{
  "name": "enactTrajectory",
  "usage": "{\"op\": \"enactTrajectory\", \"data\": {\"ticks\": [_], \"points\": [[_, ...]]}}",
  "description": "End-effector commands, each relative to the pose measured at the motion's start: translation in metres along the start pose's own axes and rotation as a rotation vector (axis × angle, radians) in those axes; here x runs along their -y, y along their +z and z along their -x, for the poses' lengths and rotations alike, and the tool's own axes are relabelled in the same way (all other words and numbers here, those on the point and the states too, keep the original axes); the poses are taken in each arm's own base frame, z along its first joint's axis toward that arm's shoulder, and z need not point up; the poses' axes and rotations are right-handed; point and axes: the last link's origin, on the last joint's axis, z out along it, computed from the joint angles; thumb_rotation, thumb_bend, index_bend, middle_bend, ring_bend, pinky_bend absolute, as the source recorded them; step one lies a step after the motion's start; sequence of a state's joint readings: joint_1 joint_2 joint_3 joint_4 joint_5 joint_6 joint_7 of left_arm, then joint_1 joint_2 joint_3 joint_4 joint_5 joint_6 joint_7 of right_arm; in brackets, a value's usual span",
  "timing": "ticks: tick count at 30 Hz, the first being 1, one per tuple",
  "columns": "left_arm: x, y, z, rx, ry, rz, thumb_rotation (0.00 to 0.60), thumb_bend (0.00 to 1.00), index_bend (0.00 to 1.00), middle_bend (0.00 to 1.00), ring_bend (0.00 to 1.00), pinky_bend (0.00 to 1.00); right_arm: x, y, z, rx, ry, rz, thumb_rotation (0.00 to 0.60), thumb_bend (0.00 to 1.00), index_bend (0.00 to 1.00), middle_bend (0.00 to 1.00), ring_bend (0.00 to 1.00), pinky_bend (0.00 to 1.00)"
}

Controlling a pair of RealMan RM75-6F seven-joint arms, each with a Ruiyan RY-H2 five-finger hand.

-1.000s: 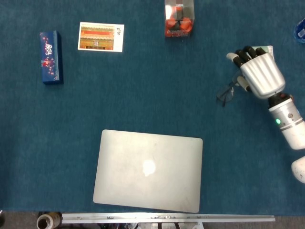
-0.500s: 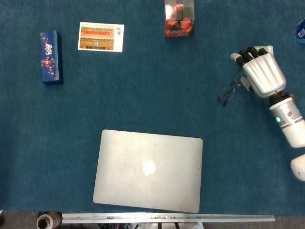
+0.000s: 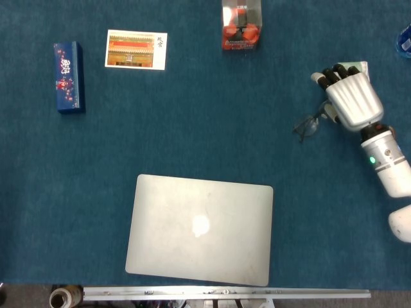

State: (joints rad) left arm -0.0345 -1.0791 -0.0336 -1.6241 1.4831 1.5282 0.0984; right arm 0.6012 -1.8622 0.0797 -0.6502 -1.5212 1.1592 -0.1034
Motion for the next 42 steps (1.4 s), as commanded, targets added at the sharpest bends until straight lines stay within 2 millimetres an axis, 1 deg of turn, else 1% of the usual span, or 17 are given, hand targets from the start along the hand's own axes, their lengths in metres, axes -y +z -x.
{"op": "enactTrajectory", "data": {"ticks": [1,14,18,20,23,26,27,30,31,36,42], "points": [[0.000,0.000,0.000,0.001,0.000,-0.001,0.600,0.09,0.54,0.48,0.40,0.48,0.000,0.001,-0.001,-0.004,0.005,0.000,0.600,0.21,0.31,0.38,0.29,0.47],[-0.002,0.001,-0.002,-0.005,0.001,0.006,0.600,0.09,0.54,0.48,0.40,0.48,0.001,-0.004,-0.017,-0.064,0.036,-0.016,0.600,0.21,0.31,0.38,0.29,0.47],[-0.004,0.002,-0.004,-0.011,0.004,0.013,0.600,0.09,0.54,0.48,0.40,0.48,0.002,-0.013,-0.029,-0.094,0.052,-0.036,0.600,0.21,0.31,0.38,0.29,0.47],[-0.006,0.004,-0.006,-0.016,0.004,0.020,0.600,0.09,0.54,0.48,0.40,0.48,0.001,-0.020,-0.040,-0.115,0.056,-0.046,0.600,0.21,0.31,0.38,0.29,0.47],[-0.009,0.006,-0.007,-0.020,0.005,0.031,0.600,0.09,0.54,0.48,0.40,0.48,-0.004,-0.034,-0.059,-0.145,0.046,-0.052,0.600,0.21,0.31,0.38,0.29,0.47],[-0.011,0.007,-0.007,-0.021,0.005,0.041,0.600,0.09,0.54,0.48,0.40,0.48,-0.014,-0.051,-0.079,-0.163,0.028,-0.041,0.600,0.21,0.31,0.38,0.29,0.47],[-0.012,0.007,-0.008,-0.022,0.005,0.044,0.600,0.09,0.54,0.48,0.40,0.48,-0.019,-0.059,-0.086,-0.167,0.018,-0.031,0.600,0.21,0.31,0.38,0.29,0.47],[-0.013,0.008,-0.008,-0.024,0.006,0.047,0.600,0.09,0.54,0.48,0.40,0.48,-0.035,-0.077,-0.101,-0.172,-0.002,0.002,0.600,0.21,0.31,0.38,0.29,0.47],[-0.013,0.008,-0.008,-0.025,0.006,0.049,0.600,0.09,0.54,0.48,0.40,0.48,-0.042,-0.086,-0.106,-0.170,-0.010,0.020,0.600,0.21,0.31,0.38,0.29,0.47],[-0.016,0.010,-0.008,-0.031,0.008,0.057,0.600,0.09,0.54,0.48,0.40,0.48,-0.069,-0.125,-0.120,-0.166,-0.021,0.090,0.600,0.21,0.31,0.38,0.29,0.47],[-0.021,0.013,-0.008,-0.042,0.008,0.068,0.600,0.09,0.54,0.48,0.40,0.48,-0.086,-0.160,-0.124,-0.153,-0.014,0.150,0.600,0.21,0.31,0.38,0.29,0.47]]}}
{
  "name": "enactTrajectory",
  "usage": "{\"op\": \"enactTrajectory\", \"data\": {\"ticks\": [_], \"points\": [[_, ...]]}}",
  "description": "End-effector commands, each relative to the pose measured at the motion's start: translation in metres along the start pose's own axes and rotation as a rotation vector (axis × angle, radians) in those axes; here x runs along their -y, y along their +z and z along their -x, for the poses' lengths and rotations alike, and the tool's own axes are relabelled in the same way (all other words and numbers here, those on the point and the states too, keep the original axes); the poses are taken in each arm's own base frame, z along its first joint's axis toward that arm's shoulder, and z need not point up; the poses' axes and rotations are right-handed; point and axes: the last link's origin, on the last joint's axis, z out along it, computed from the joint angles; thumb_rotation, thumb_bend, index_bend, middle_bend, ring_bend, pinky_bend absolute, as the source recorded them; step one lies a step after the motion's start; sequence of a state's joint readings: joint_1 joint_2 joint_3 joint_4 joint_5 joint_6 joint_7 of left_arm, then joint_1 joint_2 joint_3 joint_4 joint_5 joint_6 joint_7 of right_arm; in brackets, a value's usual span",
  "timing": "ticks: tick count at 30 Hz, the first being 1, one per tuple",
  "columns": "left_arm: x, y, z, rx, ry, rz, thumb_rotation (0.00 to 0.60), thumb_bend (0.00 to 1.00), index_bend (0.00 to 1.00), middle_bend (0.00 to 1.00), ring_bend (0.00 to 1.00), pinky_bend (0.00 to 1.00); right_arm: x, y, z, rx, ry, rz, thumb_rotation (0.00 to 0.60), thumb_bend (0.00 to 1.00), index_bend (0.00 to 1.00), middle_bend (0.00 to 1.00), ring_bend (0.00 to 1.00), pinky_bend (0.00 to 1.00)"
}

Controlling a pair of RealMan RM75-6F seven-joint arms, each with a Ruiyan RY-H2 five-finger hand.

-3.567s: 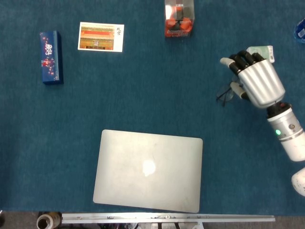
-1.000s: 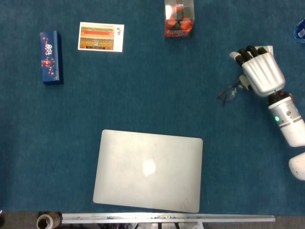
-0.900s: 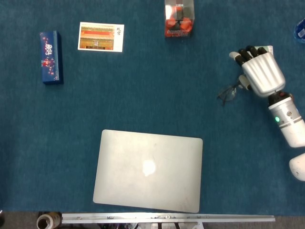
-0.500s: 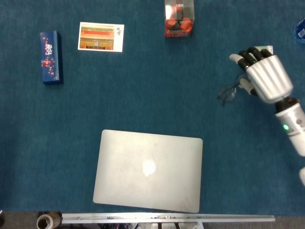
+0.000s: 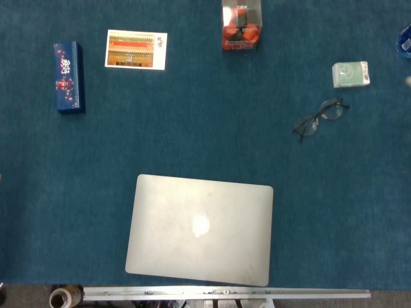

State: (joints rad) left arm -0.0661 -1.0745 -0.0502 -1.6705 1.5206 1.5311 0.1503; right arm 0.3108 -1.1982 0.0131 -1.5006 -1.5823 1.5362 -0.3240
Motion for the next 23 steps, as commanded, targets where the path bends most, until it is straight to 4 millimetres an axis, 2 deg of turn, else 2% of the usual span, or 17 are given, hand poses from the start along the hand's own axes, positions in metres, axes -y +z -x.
{"op": "enactTrajectory", "data": {"ticks": [1,16,23], "points": [[-0.002,0.001,0.000,-0.007,-0.002,0.002,0.600,0.09,0.54,0.48,0.40,0.48,-0.008,-0.017,-0.003,0.005,0.011,0.037,0.600,0.21,0.31,0.38,0.29,0.47],[-0.007,0.015,-0.006,-0.032,-0.014,0.008,0.600,0.09,0.55,0.48,0.40,0.48,-0.035,-0.076,-0.001,0.054,0.058,0.291,0.600,0.21,0.31,0.38,0.29,0.47],[-0.012,0.021,-0.001,-0.011,0.001,0.019,0.600,0.09,0.55,0.48,0.40,0.48,-0.043,-0.078,0.000,0.073,0.062,0.305,0.600,0.21,0.31,0.38,0.29,0.47]]}}
